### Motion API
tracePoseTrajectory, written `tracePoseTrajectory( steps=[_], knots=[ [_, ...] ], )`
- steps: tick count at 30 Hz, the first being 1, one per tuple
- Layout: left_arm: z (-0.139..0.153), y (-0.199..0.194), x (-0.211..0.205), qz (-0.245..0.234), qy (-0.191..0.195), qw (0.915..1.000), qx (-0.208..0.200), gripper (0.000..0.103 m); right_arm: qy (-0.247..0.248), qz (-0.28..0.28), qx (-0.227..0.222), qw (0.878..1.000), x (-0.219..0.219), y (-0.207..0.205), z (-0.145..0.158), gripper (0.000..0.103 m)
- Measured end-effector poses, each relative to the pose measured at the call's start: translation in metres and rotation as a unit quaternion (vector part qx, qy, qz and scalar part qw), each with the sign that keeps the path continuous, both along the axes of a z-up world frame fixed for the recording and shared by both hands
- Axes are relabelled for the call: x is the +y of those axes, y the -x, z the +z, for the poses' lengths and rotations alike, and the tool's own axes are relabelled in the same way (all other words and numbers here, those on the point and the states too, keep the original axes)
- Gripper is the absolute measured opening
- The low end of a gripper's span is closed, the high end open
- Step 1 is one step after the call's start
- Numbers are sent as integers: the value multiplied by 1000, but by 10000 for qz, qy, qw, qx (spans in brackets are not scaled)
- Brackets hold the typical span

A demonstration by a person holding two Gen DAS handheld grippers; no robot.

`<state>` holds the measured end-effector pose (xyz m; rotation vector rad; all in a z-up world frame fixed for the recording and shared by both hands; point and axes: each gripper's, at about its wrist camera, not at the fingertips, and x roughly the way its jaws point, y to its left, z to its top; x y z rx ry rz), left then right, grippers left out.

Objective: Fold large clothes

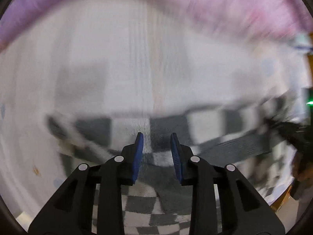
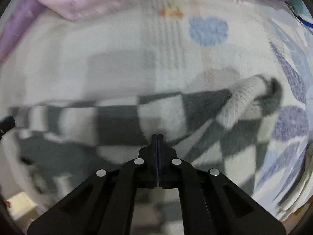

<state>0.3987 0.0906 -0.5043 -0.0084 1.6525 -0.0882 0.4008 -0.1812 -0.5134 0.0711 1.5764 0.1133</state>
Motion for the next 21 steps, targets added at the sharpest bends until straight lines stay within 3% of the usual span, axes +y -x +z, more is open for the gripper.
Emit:
tracePoseTrajectory(
  steps=[1,2,4,6,7,10,13,14,15,17,21],
  knots=[
    [-7,6,-8,-60,-146,9999,49,25,32,-297,192,9994,-1,0,11,0],
    [-1,16,-12,-192,-242,9994,-156,25,-12,-422,280,9987,1,8,22,0],
    [4,32,-9,-171,-202,9994,-211,25,-207,-165,285,9992,10,21,37,0],
    [-4,38,7,312,117,9989,-337,27,51,-1,462,9989,18,38,1,0],
    [-9,34,11,423,217,9983,-327,28,-69,-113,281,9995,13,40,-5,0],
    [-2,20,16,470,303,9983,-168,28,-202,-474,426,9978,8,35,3,0],
    [10,12,16,498,289,9983,-104,28,-326,-451,518,9971,2,34,18,4],
    [15,8,13,554,308,9979,-133,30,-429,-465,572,9964,-1,33,24,14],
    [23,7,13,611,322,9975,-165,31,-530,-519,595,9955,-11,41,34,40],
    [29,-1,13,607,244,9978,-135,35,-303,-608,554,9962,-17,43,45,69],
    [40,13,9,640,112,9979,-32,35,-238,-568,507,9968,-30,45,64,68]
  ],
)
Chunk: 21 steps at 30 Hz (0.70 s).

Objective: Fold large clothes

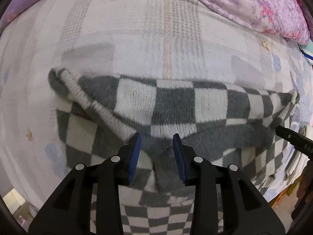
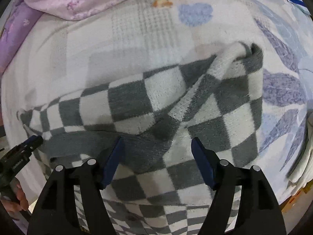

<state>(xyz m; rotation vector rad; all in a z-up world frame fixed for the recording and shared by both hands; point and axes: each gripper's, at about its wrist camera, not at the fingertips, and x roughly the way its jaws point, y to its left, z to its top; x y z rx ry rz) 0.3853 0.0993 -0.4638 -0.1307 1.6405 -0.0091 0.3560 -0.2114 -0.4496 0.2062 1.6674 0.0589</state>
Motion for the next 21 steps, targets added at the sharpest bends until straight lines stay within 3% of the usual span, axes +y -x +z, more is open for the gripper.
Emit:
tracePoseTrajectory(
  steps=[3,5,7,10,12,15,17,21],
  knots=[
    [14,8,7,65,-182,9998,42,40,1,-82,-69,9999,-19,-3,16,68],
    [30,14,20,136,-379,9991,166,62,-34,-169,-113,9998,-34,-10,23,69],
    [26,19,40,233,-396,9986,250,65,124,-243,-187,9995,-49,-27,48,73],
    [37,2,75,495,-510,9972,226,74,465,-284,-256,9982,-73,-48,49,76],
    [29,-17,80,654,-671,9953,230,74,569,-342,-224,9975,-83,-64,40,76],
    [17,-40,100,930,-852,9915,313,83,760,-439,57,9961,-93,-91,13,76],
    [-1,-49,117,1025,-1042,9880,507,83,611,-510,269,9965,-100,-97,-6,76],
    [-35,-51,132,1061,-798,9878,818,87,755,-303,453,9957,-97,-101,-35,77]
  ],
)
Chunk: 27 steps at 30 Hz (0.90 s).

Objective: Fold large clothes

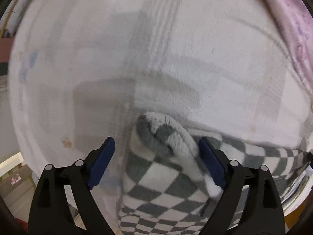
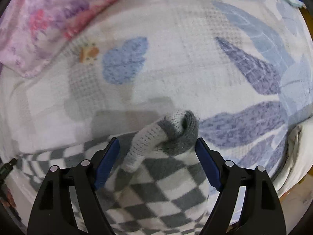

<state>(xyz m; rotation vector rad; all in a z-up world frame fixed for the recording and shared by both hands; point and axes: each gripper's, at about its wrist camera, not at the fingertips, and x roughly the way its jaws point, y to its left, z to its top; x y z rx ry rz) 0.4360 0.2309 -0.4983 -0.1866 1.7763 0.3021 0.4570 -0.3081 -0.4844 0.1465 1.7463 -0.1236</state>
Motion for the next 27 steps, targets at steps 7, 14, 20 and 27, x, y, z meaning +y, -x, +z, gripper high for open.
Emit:
tracePoseTrajectory(
  steps=[7,14,20,27],
  knots=[
    [-1,20,13,378,529,9958,-638,36,-314,-338,-382,9982,-14,20,10,32],
    [60,48,-7,33,137,9915,-1294,32,-146,-220,-1029,9943,-13,61,72,27],
    [124,84,-15,-69,-38,9814,-1917,31,-119,-254,-1687,9853,2,102,119,26],
    [166,176,-41,-113,-248,9628,-2689,30,-134,-208,-2472,9686,22,180,162,25]
  ],
)
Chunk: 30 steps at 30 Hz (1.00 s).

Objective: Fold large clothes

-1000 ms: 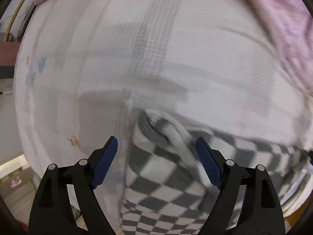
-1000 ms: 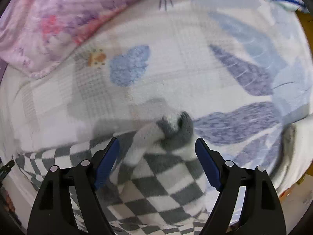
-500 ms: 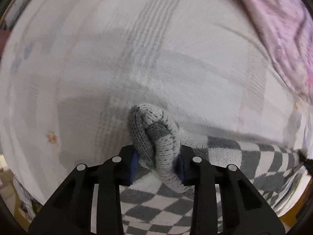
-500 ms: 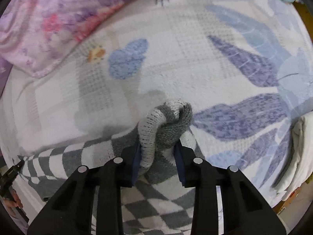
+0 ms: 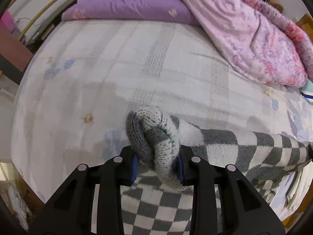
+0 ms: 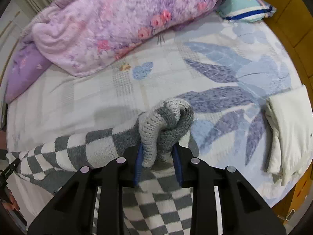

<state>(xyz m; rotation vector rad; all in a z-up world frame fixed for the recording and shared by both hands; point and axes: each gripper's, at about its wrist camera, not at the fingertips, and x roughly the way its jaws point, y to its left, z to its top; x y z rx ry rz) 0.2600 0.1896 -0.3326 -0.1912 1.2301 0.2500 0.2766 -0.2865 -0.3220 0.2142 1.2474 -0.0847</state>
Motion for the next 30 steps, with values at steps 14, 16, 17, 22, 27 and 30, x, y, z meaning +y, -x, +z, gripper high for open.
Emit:
tracePoseTrajectory(
  steps=[14,16,17,22,27,30],
  knots=[
    [-1,225,-24,675,-193,9920,-1046,30,-125,276,-1563,9872,-12,226,-1,25],
    [-31,267,-26,782,-13,9929,-892,30,-134,282,-1397,9897,-15,260,-25,25],
    [-46,283,-27,827,82,9938,-735,30,-168,245,-1184,9925,-17,278,-41,25],
    [-127,355,-33,941,220,9934,612,27,-204,44,275,9994,-23,332,-128,14],
    [-115,370,-25,1067,643,9854,1161,56,-1226,-870,1303,9800,-49,343,-147,21],
    [-97,370,-13,1387,1356,9744,1136,72,-1671,-1091,1370,9703,-52,339,-128,70]
  ],
)
